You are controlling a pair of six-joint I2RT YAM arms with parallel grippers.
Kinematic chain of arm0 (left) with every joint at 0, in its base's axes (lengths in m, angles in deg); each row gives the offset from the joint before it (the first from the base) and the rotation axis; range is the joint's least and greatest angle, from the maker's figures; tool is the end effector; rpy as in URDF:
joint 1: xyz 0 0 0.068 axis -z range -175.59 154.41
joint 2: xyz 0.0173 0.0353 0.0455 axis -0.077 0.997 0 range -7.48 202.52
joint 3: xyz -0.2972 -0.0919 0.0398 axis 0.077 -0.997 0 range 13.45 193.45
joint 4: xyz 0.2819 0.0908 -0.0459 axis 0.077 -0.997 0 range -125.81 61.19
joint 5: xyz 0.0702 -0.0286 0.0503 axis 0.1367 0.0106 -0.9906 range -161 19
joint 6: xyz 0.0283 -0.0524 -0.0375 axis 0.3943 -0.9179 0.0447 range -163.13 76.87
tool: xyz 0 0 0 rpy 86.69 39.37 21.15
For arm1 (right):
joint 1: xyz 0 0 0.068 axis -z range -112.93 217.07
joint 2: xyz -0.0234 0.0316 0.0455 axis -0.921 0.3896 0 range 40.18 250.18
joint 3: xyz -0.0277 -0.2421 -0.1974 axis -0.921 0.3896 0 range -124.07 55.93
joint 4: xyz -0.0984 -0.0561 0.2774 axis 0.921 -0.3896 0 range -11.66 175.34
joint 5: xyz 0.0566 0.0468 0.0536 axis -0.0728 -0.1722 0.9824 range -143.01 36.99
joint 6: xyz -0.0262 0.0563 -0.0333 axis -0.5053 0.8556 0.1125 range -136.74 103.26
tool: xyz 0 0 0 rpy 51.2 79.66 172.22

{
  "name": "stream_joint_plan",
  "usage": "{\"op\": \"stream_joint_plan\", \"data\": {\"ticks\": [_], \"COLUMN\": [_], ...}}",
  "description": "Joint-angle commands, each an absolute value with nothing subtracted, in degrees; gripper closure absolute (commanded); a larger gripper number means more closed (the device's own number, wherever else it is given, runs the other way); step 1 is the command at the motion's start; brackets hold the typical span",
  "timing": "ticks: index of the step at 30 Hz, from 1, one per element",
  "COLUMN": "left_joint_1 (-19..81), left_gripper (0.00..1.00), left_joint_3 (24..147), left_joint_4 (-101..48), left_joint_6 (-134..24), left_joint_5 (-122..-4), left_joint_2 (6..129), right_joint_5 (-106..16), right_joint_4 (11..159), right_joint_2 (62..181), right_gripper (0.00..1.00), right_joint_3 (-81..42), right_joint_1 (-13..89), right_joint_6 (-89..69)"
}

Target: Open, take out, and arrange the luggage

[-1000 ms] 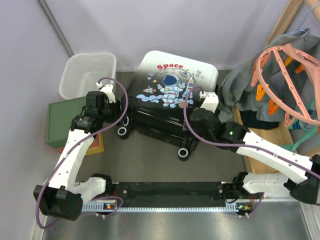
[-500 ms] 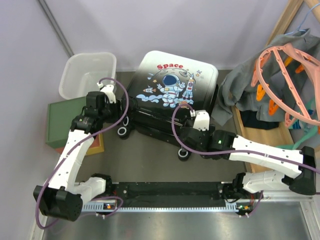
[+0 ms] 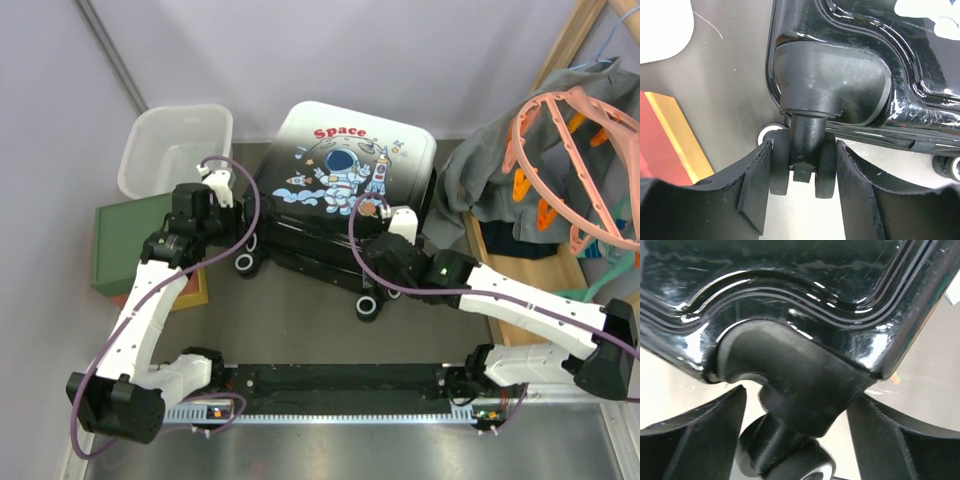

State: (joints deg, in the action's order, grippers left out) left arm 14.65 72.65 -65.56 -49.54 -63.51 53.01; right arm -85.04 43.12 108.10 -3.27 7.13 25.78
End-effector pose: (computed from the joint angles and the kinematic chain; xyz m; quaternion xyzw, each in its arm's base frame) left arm 0.2538 -0.0534 0.3526 0.0585 0.8956 -0.1214 0.4240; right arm 0.1636 0.2215 0.3176 -0.0460 0.9094 0.0877 0.4040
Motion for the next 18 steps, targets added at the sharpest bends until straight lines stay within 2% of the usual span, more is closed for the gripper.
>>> {"op": "stream_joint_plan", "data": {"ticks": [1, 6, 7, 9, 10, 13, 15, 18], "left_joint_1": [15.4, 15.4, 15.4, 15.4, 15.4, 15.4, 15.4, 15.4], "left_gripper": [1.00, 1.00, 1.00, 1.00, 1.00, 1.00, 1.00, 1.00], "left_joint_3": [72.0, 71.5, 71.5, 71.6, 71.9, 72.9, 73.2, 72.6], "left_joint_4": [-69.8, -70.1, -70.2, -70.6, -70.6, -70.3, -69.9, -68.8], "left_joint_6": [-48.1, -46.0, -45.7, -45.4, -45.4, -46.9, -48.2, -50.2], "left_joint_5": [-59.0, -56.9, -56.4, -55.5, -54.3, -51.0, -49.1, -48.8], "left_joint_2": [51.9, 51.5, 51.3, 50.8, 50.6, 49.7, 49.7, 50.0], "right_joint_5": [-76.4, -73.1, -72.4, -72.3, -72.3, -70.7, -69.4, -68.0], "right_joint_4": [53.9, 56.3, 57.1, 57.2, 57.3, 57.5, 57.6, 57.2], "right_joint_2": [108.3, 109.7, 109.7, 109.7, 109.8, 111.2, 112.0, 113.6], "right_gripper": [0.27, 0.38, 0.47, 0.55, 0.63, 0.77, 0.82, 0.99], "right_joint_3": [-2.3, -1.0, -0.8, -1.5, -2.9, -7.5, -10.1, -15.2], "right_joint_1": [9.6, 11.5, 12.7, 13.9, 15.2, 17.7, 19.9, 22.1], "right_joint_6": [20.9, 21.0, 20.7, 19.0, 17.9, 13.0, 9.8, 6.5]}}
